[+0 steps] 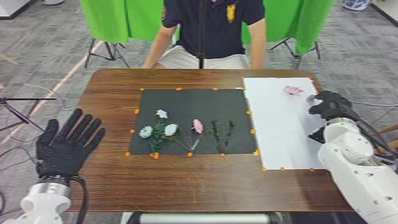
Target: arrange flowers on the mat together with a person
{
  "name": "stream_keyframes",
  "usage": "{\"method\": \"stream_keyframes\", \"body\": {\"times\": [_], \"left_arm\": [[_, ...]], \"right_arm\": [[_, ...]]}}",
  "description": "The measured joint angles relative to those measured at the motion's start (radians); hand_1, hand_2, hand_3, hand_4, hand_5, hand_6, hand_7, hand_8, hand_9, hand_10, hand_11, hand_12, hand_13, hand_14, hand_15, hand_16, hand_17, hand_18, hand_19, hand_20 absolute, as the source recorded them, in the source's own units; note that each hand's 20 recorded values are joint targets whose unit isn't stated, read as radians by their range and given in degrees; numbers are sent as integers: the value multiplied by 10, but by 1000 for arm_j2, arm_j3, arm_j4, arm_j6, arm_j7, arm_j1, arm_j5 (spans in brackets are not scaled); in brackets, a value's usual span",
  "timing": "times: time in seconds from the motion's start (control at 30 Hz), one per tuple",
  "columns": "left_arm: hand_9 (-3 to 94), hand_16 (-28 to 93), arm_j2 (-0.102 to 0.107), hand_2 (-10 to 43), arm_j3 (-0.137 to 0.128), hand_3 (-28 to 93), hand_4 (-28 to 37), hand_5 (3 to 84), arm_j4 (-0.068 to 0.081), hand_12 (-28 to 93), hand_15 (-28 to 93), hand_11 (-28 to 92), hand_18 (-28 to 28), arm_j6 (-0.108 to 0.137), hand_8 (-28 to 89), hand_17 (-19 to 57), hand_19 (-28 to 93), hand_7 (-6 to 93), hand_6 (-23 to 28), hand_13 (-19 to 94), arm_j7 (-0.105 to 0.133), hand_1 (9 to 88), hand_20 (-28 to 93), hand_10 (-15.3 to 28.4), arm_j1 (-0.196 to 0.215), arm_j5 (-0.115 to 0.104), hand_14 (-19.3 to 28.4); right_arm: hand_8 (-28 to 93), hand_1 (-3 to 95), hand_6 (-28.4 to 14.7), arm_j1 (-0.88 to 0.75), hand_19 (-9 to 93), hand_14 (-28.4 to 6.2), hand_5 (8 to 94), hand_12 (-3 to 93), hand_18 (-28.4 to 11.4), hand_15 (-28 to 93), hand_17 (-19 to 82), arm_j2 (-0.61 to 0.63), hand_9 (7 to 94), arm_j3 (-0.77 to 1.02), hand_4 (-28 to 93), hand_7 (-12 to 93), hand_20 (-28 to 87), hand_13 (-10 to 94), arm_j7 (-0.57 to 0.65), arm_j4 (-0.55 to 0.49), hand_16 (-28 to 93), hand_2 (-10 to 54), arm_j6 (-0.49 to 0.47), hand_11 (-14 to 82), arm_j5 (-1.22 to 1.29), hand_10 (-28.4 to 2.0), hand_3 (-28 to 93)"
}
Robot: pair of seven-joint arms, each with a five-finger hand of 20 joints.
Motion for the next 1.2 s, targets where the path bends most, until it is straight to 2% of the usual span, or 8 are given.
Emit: {"method": "stream_keyframes", "body": {"times": [0.23,0.57,0.67,0.77,0.93,1.0,1.13,1.2], "left_arm": [[375,-63,0,175,-11,705,-283,428,1,82,324,195,146,3,-99,-59,346,125,79,296,2,253,141,155,4,-4,160],[377,-66,3,176,3,706,-283,432,1,82,332,199,147,6,-100,-59,347,129,80,297,6,252,141,156,-6,-24,162],[378,-66,3,176,0,705,-283,432,0,82,332,199,147,7,-101,-59,347,130,80,298,8,253,141,157,1,-35,161],[380,-66,3,176,0,705,-283,433,2,82,332,201,147,7,-101,-59,348,130,81,298,6,253,141,157,1,-39,161],[381,-67,4,176,-2,705,-283,434,2,83,334,202,147,7,-101,-59,349,130,82,299,4,254,141,158,1,-45,162],[381,-67,4,177,-3,706,-283,434,2,84,336,203,147,7,-101,-59,349,131,82,300,2,253,141,158,1,-46,162],[382,-68,3,177,-12,704,-283,433,0,83,336,203,147,7,-101,-60,351,130,81,299,-3,253,141,157,4,-46,162],[382,-68,2,177,-15,704,-283,433,0,84,336,203,147,5,-101,-60,351,129,81,299,-3,253,141,157,8,-46,162]], "right_arm": [[-166,412,-22,29,584,-81,376,79,-145,270,206,4,356,-39,-283,247,20,343,-7,23,16,-95,10,126,11,-96,811],[-154,405,-32,183,572,-82,365,71,-139,260,206,-5,315,-154,-283,220,8,320,-33,130,7,-95,-56,120,28,-97,805],[-151,427,-38,208,597,-82,441,78,-137,276,240,-17,396,-153,-282,212,11,381,-32,129,8,-93,-179,131,18,-102,806],[-145,454,-46,247,616,-79,507,93,-128,280,289,-21,473,-144,-282,192,11,445,-34,125,20,-94,-344,134,6,-129,804],[-108,523,-5,315,640,-61,596,145,-107,312,366,-20,593,-136,-282,244,87,562,-44,122,126,-95,-522,183,-12,-96,764],[-55,556,12,310,661,-39,609,194,-116,292,368,-20,654,-126,-283,303,173,601,-44,112,244,-95,-529,188,-12,-89,716],[-43,609,25,265,736,-13,635,347,-124,284,391,-21,750,-102,-283,392,286,666,-57,88,355,-95,-476,93,-19,-70,662],[-30,628,30,237,764,-2,646,369,-112,307,428,-22,762,-93,-282,415,316,693,-60,77,391,-95,-434,82,-20,-68,661]]}}
